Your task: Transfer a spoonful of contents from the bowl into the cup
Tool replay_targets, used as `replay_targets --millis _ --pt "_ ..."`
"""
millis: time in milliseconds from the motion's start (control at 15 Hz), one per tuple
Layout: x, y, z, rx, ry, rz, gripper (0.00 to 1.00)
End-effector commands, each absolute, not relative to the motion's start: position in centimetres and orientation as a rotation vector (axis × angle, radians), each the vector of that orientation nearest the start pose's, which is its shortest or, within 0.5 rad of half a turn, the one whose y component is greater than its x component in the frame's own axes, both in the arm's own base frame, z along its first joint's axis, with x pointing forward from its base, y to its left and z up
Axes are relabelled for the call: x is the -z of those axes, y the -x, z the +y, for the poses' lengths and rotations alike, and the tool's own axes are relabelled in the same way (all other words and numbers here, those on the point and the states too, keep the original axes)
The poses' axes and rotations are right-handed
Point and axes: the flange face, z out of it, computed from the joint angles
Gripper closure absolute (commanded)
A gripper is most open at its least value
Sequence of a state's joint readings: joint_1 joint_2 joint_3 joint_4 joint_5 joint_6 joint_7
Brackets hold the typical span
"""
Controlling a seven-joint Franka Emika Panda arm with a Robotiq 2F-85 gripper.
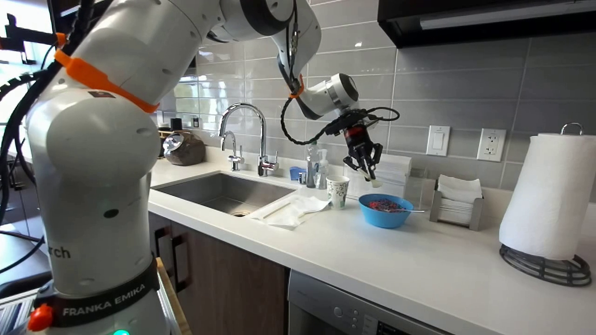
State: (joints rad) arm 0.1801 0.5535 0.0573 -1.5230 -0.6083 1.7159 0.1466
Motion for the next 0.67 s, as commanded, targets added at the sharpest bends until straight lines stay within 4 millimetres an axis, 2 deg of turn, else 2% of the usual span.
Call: replay_targets --millis 0,267,600 --pt "-30.6 -67.2 9.4 0.423 -2.604 0.347 0.96" --pt "-29.4 -68.3 6.8 0.441 -2.673 0.268 0.96" --pt "-29.8 -69.5 4.1 0.436 -2.78 0.176 0.96"
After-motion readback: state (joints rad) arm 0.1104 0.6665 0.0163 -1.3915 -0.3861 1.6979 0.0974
